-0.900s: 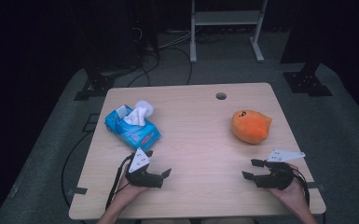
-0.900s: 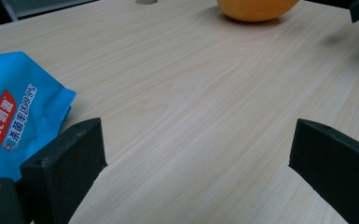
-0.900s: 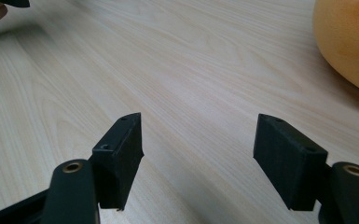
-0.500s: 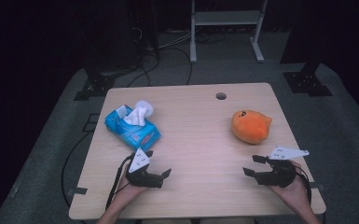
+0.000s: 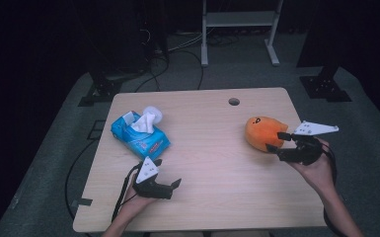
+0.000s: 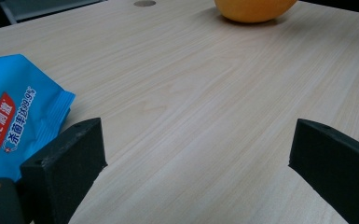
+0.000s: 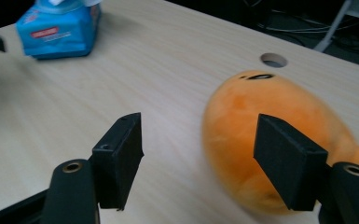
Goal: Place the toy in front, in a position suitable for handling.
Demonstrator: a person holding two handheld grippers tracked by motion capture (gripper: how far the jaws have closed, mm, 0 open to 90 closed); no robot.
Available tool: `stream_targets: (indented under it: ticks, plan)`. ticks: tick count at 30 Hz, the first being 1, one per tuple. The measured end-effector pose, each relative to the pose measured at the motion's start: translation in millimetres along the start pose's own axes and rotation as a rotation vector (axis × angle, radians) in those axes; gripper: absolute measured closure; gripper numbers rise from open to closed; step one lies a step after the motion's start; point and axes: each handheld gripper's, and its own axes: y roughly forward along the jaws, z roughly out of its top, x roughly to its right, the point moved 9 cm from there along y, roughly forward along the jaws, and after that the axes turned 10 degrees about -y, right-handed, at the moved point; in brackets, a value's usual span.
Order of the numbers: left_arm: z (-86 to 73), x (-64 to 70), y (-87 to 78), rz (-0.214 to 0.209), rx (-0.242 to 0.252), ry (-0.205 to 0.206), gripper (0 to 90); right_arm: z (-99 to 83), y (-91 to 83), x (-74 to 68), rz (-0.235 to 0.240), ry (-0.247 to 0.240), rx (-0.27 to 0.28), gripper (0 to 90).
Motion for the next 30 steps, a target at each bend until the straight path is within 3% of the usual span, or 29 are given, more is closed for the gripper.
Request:
stream_targets:
  ticks: [8, 15, 19, 24, 28, 30]
  plan:
    - [-1.4, -2.0, -1.1, -0.001, 0.002, -0.013, 2.5, 1.6, 22.3, 41.3, -0.056, 0.05, -0.043, 32.1]
    - [-2.4, -2.6, -1.7, -0.002, 0.0, -0.02, 2.5, -5.5, 39.2, 63.6, -0.093, 0.095, -0.068, 32.8]
    - [-3.4, -1.9, -1.7, -0.005, -0.005, -0.023, 2.5, -17.5, 49.4, 66.7, -0.087, 0.121, -0.099, 36.0]
    - [-4.0, -2.1, -1.4, -0.008, -0.007, -0.031, 2.5, -25.3, 54.2, 63.1, -0.067, 0.145, -0.097, 43.8]
    - [-4.3, -2.8, -1.1, -0.003, -0.009, -0.032, 2.6, -32.7, 56.5, 56.7, -0.039, 0.172, -0.121, 60.3]
    - [-3.9, -3.3, -1.2, 0.0, -0.008, -0.031, 2.6, -32.7, 56.0, 55.5, -0.042, 0.16, -0.127, 65.9]
